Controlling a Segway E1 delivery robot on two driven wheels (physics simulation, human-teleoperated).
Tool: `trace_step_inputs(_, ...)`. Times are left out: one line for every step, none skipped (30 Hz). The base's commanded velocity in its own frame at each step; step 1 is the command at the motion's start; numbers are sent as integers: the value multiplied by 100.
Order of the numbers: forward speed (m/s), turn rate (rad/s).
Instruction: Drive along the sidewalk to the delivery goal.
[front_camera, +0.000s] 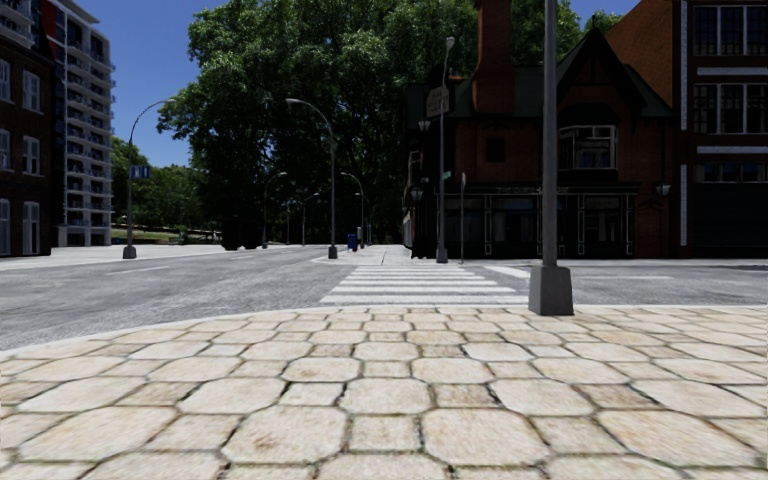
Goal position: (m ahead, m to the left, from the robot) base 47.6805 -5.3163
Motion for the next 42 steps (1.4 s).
trace_step_inputs(200, 0)
trace_step_inputs(200, 0)
trace_step_inputs(200, 0)
trace_step_inputs(200, 0)
trace_step_inputs(200, 0)
trace_step_inputs(200, 0)
trace_step_inputs(200, 0)
trace_step_inputs(200, 0)
trace_step_inputs(200, 0)
trace_step_inputs(200, 0)
trace_step_inputs(200, -5)
trace_step_inputs(200, -24)
trace_step_inputs(200, -33)
trace_step_inputs(200, -33)
trace_step_inputs(200, -34)
trace_step_inputs(200, -32)
trace_step_inputs(200, -8)
trace_step_inputs(200, -8)
trace_step_inputs(200, 0)
trace_step_inputs(200, 0)
trace_step_inputs(200, 0)
trace_step_inputs(200, 0)
trace_step_inputs(200, 0)
trace_step_inputs(200, 0)
trace_step_inputs(200, -15)
trace_step_inputs(200, -15)
trace_step_inputs(200, -22)
trace_step_inputs(200, -26)
trace_step_inputs(200, -26)
trace_step_inputs(200, -49)
trace_step_inputs(200, -59)
trace_step_inputs(200, -62)
trace_step_inputs(200, -53)
trace_step_inputs(200, -53)
trace_step_inputs(200, -5)
trace_step_inputs(200, 0)
trace_step_inputs(200, 0)
trace_step_inputs(200, 0)
trace_step_inputs(200, 0)
trace_step_inputs(200, 0)
trace_step_inputs(200, 0)
trace_step_inputs(200, 0)
